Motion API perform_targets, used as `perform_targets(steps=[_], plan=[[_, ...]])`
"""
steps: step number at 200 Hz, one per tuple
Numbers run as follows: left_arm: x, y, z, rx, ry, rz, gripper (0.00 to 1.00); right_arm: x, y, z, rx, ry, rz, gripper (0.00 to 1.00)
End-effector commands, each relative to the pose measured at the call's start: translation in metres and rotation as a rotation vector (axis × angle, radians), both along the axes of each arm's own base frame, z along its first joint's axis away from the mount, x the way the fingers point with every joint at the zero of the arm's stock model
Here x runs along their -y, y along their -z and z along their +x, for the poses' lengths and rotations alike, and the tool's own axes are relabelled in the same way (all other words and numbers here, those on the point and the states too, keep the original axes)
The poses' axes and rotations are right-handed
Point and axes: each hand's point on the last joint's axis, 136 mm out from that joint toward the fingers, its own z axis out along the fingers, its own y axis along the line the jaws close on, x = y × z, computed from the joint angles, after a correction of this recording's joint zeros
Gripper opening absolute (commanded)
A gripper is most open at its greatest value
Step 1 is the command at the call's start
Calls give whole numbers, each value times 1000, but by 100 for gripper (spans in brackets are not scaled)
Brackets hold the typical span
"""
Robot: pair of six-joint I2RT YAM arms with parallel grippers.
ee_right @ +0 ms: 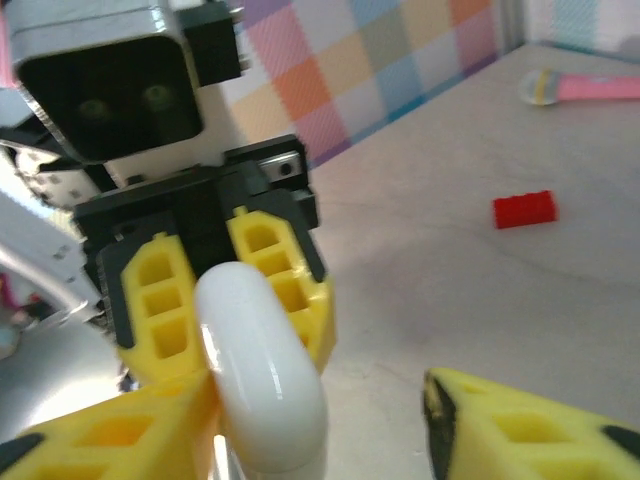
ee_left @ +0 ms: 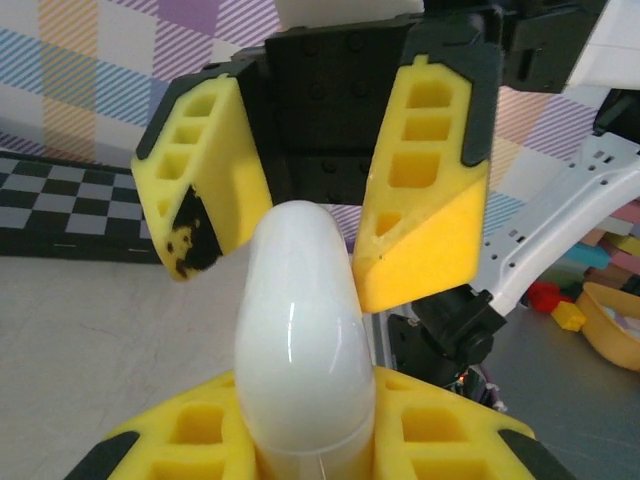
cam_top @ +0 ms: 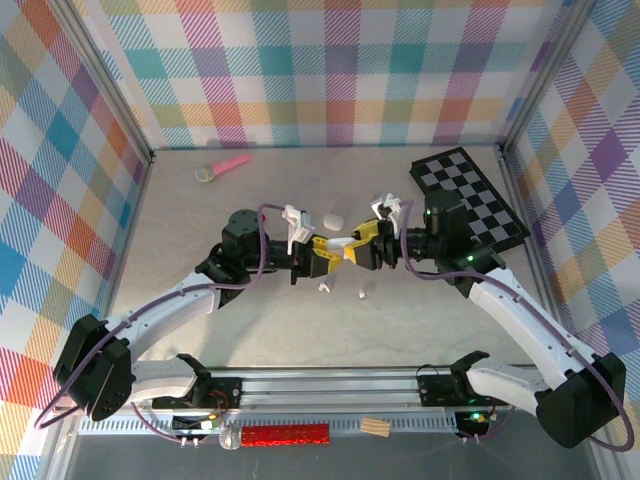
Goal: Insert the wireless bluetooth earbuds into the charging case
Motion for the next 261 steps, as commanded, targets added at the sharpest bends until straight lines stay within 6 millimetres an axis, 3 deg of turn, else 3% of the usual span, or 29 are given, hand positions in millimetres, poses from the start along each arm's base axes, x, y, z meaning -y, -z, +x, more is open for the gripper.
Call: perform_targets(steps=[1, 28, 62, 103, 124, 139, 158, 190, 212, 261], plan=[[5, -22, -19, 109, 105, -68, 0, 19, -11, 38, 74, 231, -32, 62], [5, -14, -22, 152, 126, -54, 1, 18, -16, 34, 64, 223, -12, 69], [2, -6, -24, 212, 125, -20, 4, 23, -17, 34, 60, 252, -15, 70], [-1, -1, -11, 148, 32, 55, 0, 30, -30, 25, 70, 278, 44, 74], [-2, 3, -3, 131, -16, 56, 0, 38, -42, 21, 62, 319, 88, 75], [-2, 6, 2, 116, -54, 52, 0, 49, -40, 25, 40, 402, 87, 75], [-4, 7, 8, 105, -94, 33, 0, 67, -20, 37, -24, 537, 45, 75], [-9, 5, 8, 147, -126, 11, 0, 96, 37, 51, -182, 732, -92, 73], [-14, 9, 5, 189, -134, 43, 0, 93, 66, 47, -243, 713, -139, 72], [-25, 13, -3, 245, -127, 70, 0, 64, 134, 40, -516, 565, -262, 70]])
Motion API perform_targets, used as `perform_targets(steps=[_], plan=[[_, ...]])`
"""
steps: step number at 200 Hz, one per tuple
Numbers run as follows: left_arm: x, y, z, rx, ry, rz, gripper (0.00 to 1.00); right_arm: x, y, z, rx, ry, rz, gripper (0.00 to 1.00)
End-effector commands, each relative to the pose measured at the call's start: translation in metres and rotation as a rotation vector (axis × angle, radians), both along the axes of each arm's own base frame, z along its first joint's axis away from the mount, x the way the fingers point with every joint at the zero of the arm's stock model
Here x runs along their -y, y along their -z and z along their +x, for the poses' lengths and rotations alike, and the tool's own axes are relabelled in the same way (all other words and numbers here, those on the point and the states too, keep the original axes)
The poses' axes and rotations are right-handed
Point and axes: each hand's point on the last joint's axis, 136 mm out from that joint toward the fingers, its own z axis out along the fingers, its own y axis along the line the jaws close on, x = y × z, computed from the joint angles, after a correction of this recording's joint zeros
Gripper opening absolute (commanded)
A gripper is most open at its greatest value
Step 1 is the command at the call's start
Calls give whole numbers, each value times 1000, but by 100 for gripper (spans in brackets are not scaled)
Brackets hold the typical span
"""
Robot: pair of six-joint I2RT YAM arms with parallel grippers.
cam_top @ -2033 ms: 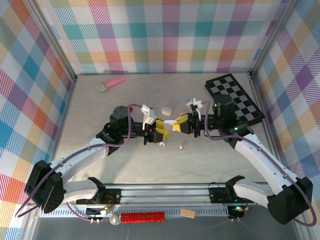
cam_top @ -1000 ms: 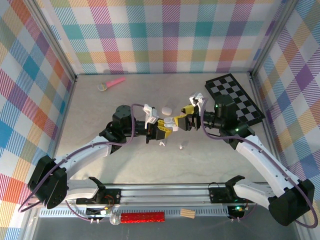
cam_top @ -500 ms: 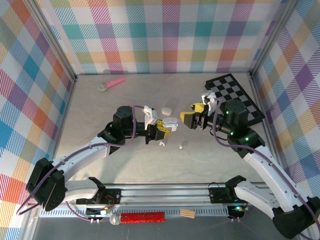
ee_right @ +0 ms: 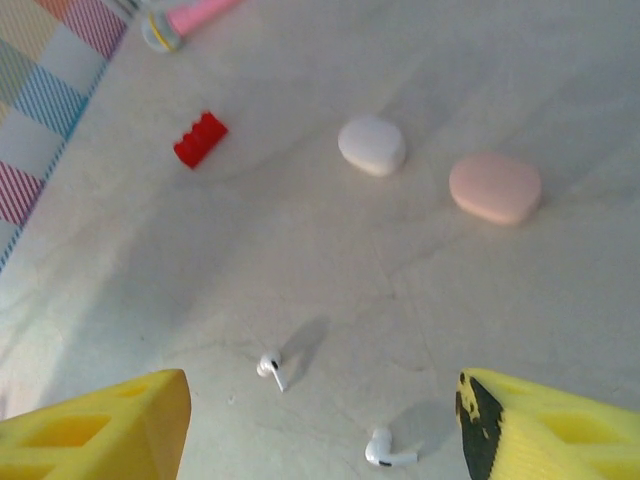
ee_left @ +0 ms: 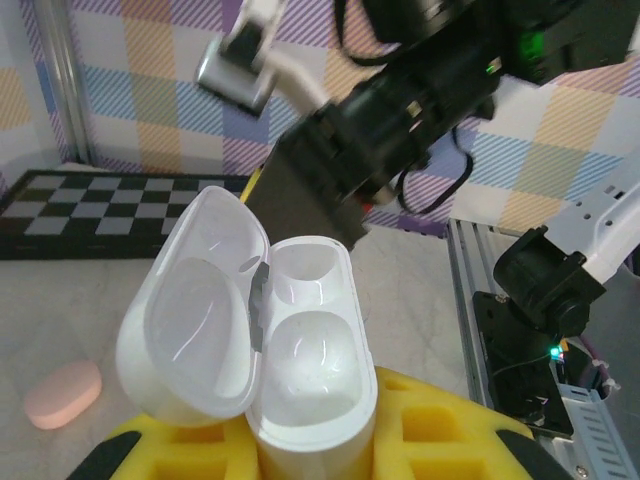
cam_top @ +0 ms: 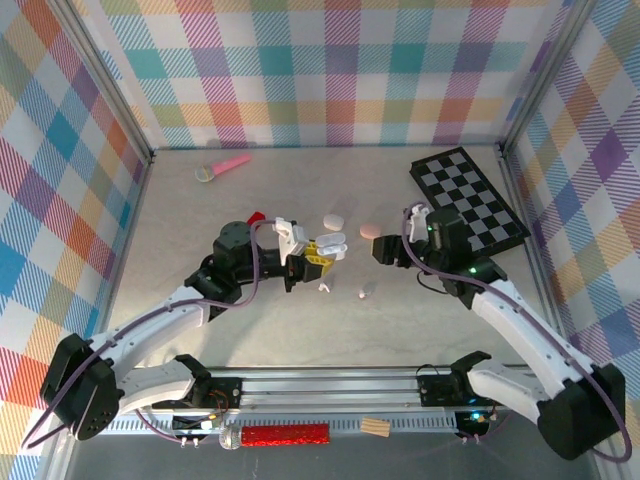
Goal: Insert the wireless bluetooth earbuds into the charging case
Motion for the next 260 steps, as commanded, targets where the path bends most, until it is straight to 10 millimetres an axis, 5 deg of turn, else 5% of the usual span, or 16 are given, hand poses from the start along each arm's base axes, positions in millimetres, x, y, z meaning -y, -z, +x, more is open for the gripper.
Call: perform_targets(steps=[1, 42, 119, 169, 260], plan=[[-6, 5, -4, 43, 3, 21, 0, -13, 32, -9, -177, -53, 8, 69], [-15, 7, -2, 16, -25, -1, 0, -26, 95, -12, -451, -103, -64, 68], [-39, 15, 4, -1, -122, -30, 0, -52, 148, -10, -600, -216, -119, 59], [-41, 18, 6, -14, -124, -24, 0, -47, 164, -27, -667, -235, -137, 54], [-40, 18, 8, -28, -108, -18, 0, -57, 159, -61, -718, -293, -111, 41]])
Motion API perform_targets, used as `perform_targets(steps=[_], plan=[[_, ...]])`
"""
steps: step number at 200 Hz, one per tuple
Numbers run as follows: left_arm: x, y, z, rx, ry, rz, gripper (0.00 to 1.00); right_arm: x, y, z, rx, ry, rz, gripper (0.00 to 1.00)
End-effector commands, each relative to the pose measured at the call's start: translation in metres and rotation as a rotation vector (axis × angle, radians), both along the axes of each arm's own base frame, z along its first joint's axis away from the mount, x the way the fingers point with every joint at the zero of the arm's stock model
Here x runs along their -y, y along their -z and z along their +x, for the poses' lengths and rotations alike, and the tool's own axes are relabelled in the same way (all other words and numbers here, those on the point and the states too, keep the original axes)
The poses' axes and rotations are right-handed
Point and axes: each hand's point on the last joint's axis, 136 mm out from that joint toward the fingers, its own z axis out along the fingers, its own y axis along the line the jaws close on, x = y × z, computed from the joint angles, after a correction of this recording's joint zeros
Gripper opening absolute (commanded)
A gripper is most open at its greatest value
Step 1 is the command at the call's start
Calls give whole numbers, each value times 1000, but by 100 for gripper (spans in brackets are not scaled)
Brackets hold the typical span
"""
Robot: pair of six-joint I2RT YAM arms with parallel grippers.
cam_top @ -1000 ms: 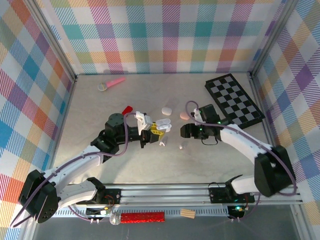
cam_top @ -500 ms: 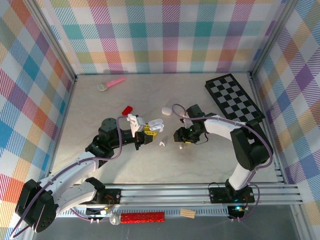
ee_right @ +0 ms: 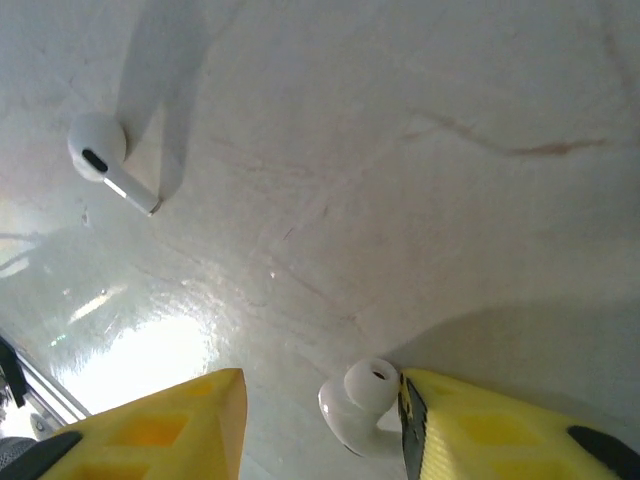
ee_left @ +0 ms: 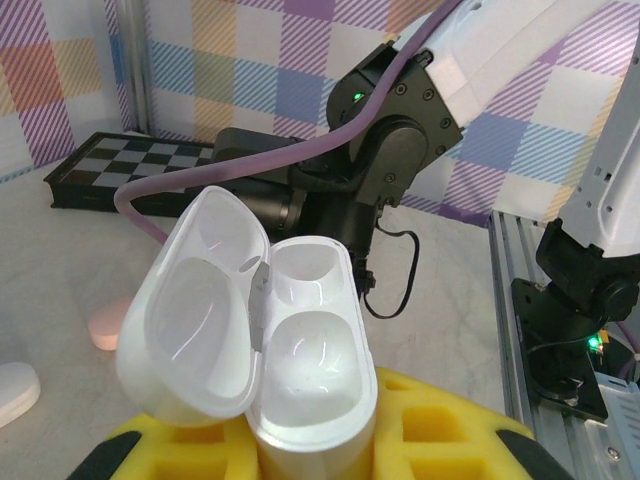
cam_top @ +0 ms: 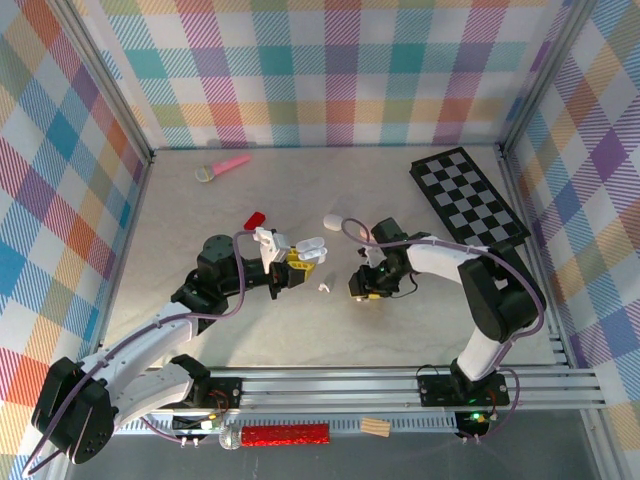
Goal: Insert the wireless bluetooth earbuds into the charging case
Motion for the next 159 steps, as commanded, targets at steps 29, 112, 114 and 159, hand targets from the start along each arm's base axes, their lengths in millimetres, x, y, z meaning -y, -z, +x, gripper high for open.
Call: perform_targets(steps=[29, 112, 114, 159], plan=[[0, -10, -1, 18, 20, -25, 0, -5, -7, -13, -26, 0, 13, 35], [-1, -8, 2, 14, 12, -15, 0, -7, -10, -38, -44, -18, 39, 31], [-1, -7, 2, 13, 12, -15, 0, -8, -10, -38, -43, -19, 43, 31], [0, -9, 1, 15, 19, -20, 0, -15, -3, -44, -49, -16, 17, 29]])
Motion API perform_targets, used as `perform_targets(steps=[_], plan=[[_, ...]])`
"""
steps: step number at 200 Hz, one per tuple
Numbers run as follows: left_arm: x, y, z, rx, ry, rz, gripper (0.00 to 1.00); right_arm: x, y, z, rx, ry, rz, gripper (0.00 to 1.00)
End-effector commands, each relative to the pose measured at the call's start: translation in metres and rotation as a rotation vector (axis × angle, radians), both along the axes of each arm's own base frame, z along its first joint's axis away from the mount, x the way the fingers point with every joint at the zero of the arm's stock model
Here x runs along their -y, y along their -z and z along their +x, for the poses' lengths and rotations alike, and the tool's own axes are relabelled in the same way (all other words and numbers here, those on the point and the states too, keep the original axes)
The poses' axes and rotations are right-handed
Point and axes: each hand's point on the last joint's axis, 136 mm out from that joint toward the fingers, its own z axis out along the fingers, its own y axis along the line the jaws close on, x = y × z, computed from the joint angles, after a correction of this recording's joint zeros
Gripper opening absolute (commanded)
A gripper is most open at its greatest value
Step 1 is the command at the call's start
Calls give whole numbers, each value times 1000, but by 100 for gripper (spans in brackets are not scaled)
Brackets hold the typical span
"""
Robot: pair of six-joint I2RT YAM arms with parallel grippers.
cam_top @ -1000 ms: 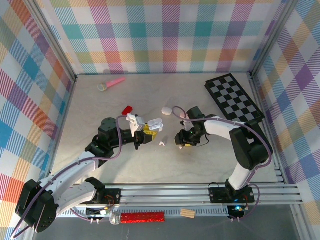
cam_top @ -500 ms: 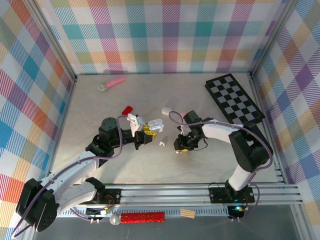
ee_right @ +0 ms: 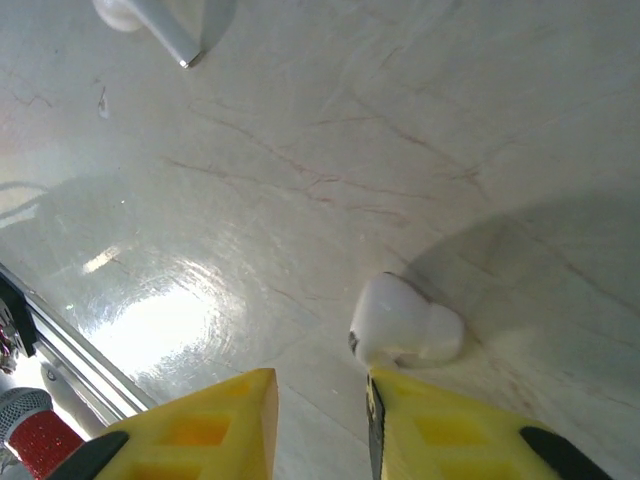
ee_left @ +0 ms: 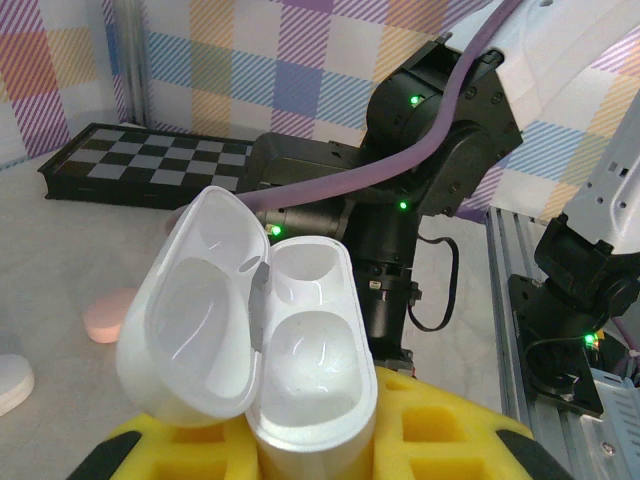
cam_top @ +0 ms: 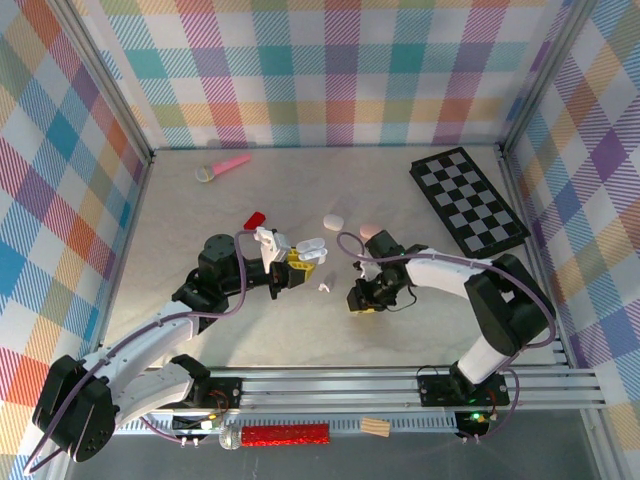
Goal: Insert the wireless bluetooth earbuds into the charging case
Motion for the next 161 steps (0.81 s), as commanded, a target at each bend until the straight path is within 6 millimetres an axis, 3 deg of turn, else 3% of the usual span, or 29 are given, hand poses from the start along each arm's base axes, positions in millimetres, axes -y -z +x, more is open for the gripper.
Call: perform_targets(steps=[1, 59, 107, 161], plan=[[0, -14, 0, 31, 14, -27, 0, -3, 1, -2, -8, 20, 1, 28], [-3, -14, -1, 36, 4, -21, 0, 8, -20, 20, 103, 84, 31, 31], [-4, -12, -2, 32, 3, -14, 0, 19, -9, 34, 52, 163, 26, 25], [-4, -10, -2, 31, 3, -5, 0, 22, 9, 25, -16, 183, 19, 19]])
